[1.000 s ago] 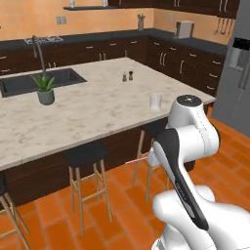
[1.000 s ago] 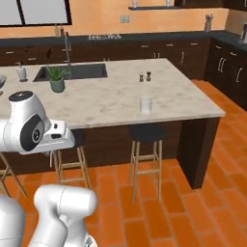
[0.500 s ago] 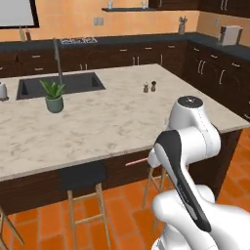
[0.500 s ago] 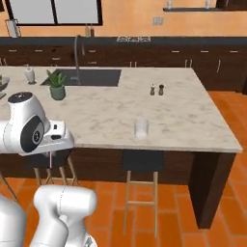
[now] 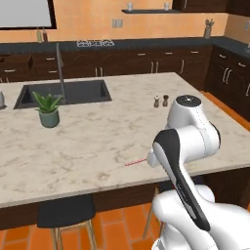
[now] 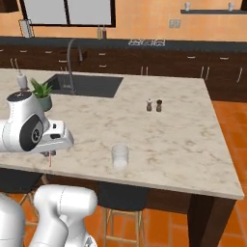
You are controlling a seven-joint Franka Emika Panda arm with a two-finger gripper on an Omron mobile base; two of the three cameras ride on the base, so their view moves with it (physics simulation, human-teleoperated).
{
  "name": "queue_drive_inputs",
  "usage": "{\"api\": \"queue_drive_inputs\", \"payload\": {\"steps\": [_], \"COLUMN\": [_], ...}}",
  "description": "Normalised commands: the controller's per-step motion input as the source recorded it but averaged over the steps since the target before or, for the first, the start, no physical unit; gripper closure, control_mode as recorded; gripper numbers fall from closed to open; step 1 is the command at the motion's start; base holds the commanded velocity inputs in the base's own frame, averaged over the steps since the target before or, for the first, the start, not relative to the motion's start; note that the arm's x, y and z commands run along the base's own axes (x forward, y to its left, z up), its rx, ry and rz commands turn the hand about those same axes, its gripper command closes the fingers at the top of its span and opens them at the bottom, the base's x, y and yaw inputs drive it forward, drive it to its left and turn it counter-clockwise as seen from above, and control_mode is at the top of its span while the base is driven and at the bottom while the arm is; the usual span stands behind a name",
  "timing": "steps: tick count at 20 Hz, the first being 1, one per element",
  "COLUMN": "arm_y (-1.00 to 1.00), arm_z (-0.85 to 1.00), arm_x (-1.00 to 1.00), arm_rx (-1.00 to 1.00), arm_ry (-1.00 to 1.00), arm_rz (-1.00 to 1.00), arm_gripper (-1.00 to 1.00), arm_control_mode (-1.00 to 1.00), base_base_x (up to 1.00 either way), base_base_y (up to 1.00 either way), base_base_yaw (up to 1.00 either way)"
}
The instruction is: Take a straw from the drawer in front and place it inside the glass cup on the dining counter.
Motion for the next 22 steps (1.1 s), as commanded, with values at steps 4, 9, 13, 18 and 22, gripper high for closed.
{"api": "queue_drive_inputs", "payload": {"steps": [4,9,13,18,22], "arm_y": [0.00,-0.09,-0.54,-0.50,-0.45], "arm_z": [0.00,0.04,0.59,0.84,0.72], "arm_x": [0.00,0.09,0.03,0.00,0.00], "arm_rx": [0.00,0.02,-0.06,-0.26,-0.35], "arm_ry": [0.00,0.00,-0.08,-0.15,-0.09], "arm_rz": [0.00,0.02,0.11,0.07,0.07], "arm_gripper": [1.00,1.00,1.00,1.00,1.00], "arm_control_mode": [1.00,-1.00,-1.00,-1.00,-1.00], "base_base_x": [0.87,0.74,0.00,0.00,0.00], "base_base_y": [-0.54,-0.36,0.00,0.00,0.00], "base_base_yaw": [0.14,0.08,0.00,0.00,0.00]}}
